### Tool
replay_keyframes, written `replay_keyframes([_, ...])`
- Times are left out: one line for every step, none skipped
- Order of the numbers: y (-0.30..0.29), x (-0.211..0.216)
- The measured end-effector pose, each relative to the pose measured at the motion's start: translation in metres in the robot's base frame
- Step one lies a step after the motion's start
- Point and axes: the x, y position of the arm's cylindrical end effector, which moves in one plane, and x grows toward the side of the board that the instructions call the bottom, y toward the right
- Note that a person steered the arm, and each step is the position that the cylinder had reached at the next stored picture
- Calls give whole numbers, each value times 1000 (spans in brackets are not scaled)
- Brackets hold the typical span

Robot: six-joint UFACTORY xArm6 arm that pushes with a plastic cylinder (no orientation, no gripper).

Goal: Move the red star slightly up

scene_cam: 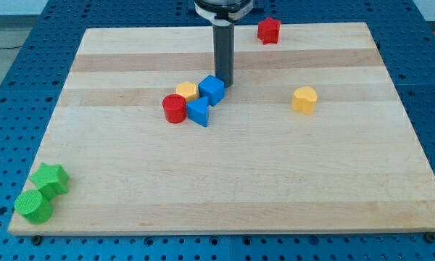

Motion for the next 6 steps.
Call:
replay_keyframes([-12, 6])
replay_keyframes([-13, 8])
replay_keyframes([35, -21])
replay_keyframes([87, -79])
replay_keyframes([125, -145])
replay_keyframes([123, -165])
